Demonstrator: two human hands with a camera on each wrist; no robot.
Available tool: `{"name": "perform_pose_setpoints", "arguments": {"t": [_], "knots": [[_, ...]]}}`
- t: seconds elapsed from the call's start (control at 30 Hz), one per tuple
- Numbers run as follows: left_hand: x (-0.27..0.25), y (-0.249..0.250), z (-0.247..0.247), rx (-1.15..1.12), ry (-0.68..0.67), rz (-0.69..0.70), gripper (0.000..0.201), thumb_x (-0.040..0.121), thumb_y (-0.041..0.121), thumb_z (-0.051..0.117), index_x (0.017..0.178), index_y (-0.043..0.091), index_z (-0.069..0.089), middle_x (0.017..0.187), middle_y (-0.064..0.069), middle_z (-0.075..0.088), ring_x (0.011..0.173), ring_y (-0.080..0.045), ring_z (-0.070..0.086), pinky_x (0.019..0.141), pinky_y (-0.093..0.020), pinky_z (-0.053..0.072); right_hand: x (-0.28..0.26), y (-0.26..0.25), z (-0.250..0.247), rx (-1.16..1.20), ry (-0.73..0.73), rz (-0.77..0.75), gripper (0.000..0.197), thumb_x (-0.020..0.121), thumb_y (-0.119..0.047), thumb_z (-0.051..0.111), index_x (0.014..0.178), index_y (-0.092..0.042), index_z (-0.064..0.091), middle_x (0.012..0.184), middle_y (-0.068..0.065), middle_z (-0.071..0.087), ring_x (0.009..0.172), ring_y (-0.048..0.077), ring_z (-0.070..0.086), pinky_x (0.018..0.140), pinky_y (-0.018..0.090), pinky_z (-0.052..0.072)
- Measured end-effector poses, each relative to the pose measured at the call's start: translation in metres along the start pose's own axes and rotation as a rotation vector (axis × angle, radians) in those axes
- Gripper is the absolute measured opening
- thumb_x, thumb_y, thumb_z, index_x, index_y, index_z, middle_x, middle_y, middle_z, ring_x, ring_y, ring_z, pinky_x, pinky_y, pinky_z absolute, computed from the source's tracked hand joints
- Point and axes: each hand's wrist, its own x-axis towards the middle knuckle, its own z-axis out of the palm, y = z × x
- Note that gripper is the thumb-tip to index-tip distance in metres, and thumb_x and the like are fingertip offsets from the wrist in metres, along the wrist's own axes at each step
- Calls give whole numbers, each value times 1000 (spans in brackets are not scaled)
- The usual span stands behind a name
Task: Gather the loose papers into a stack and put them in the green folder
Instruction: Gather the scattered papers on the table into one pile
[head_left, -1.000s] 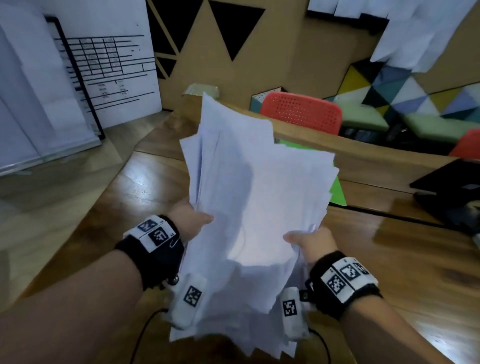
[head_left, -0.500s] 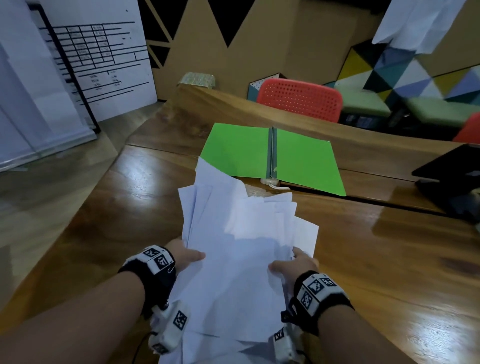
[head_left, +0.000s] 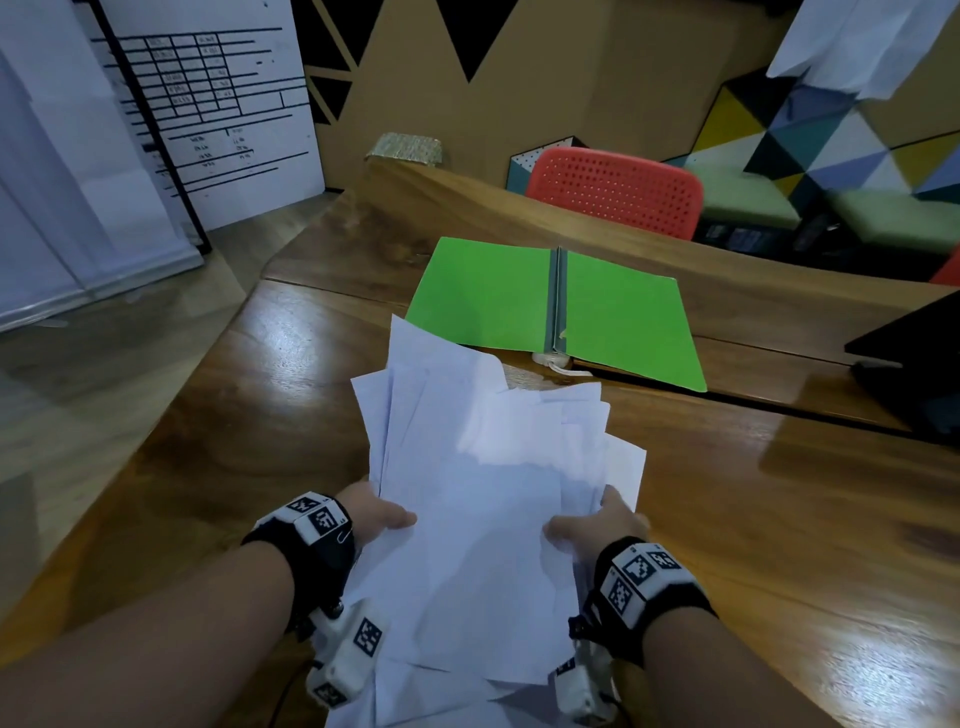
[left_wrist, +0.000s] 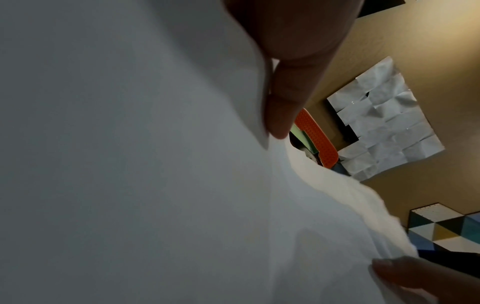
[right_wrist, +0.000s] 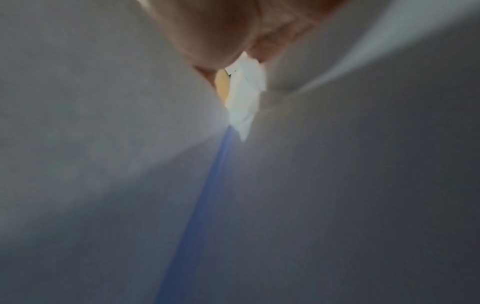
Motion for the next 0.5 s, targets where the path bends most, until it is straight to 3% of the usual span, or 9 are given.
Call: {"name": "perform_pose_setpoints", "arguments": {"t": [0.07, 0.17, 0.27, 0.3, 0.4, 0.47, 0.5], "knots": [[1, -1, 3, -14, 1, 14, 46, 75, 2, 73, 117, -9, 57, 106, -21, 64, 97, -34, 62, 89, -41, 50, 5, 1, -9, 19, 13, 35, 87, 57, -36, 76, 132, -21, 34, 130, 12, 38, 107, 34, 52, 76, 41, 51], [4, -4, 9, -38, 4, 15, 51, 73, 6, 75, 118, -7, 55, 113, -22, 63, 98, -33, 61, 86, -39, 49, 9, 1, -11, 102, 38, 72, 96, 54, -41, 80, 133, -21, 29, 130, 14, 42, 103, 35, 55, 81, 46, 53], [16, -11, 4, -67, -79, 22, 88, 43, 24, 90, 118, -6, 57, 115, -21, 65, 105, -40, 62, 96, -48, 49, 12, 5, -15, 255, 52, 100, 101, 51, -42, 82, 134, -23, 28, 126, 14, 49, 96, 34, 59, 85, 48, 52], [19, -13, 1, -84, -126, 22, 88, 40, 23, 91, 116, -6, 59, 113, -22, 66, 104, -41, 62, 97, -51, 48, 15, 9, -17, 325, 58, 119, 103, 51, -41, 83, 136, -22, 28, 127, 15, 50, 100, 36, 58, 87, 49, 51], [-1, -7, -6, -156, -209, 44, 42, 57, 5, 75, 98, -2, 67, 93, -17, 71, 95, -39, 64, 93, -49, 49, 23, 23, -21, 480, 93, 176, 116, 42, -44, 86, 140, -13, 32, 124, 18, 55, 105, 40, 58, 87, 51, 51], [-7, -7, -7, -215, -263, 65, 33, 51, 6, 72, 83, 4, 70, 74, -9, 74, 80, -33, 65, 82, -41, 52, 26, 31, -23, 485, 65, 166, 113, 39, -51, 84, 134, -8, 41, 104, 16, 61, 86, 35, 62, 72, 45, 55], [-5, -8, -6, -224, -270, 68, 35, 46, 7, 73, 81, 4, 70, 72, -8, 74, 78, -32, 65, 80, -40, 52, 25, 33, -24, 482, 29, 132, 100, 47, -51, 84, 128, -5, 47, 87, 13, 59, 71, 30, 59, 60, 38, 51]]}}
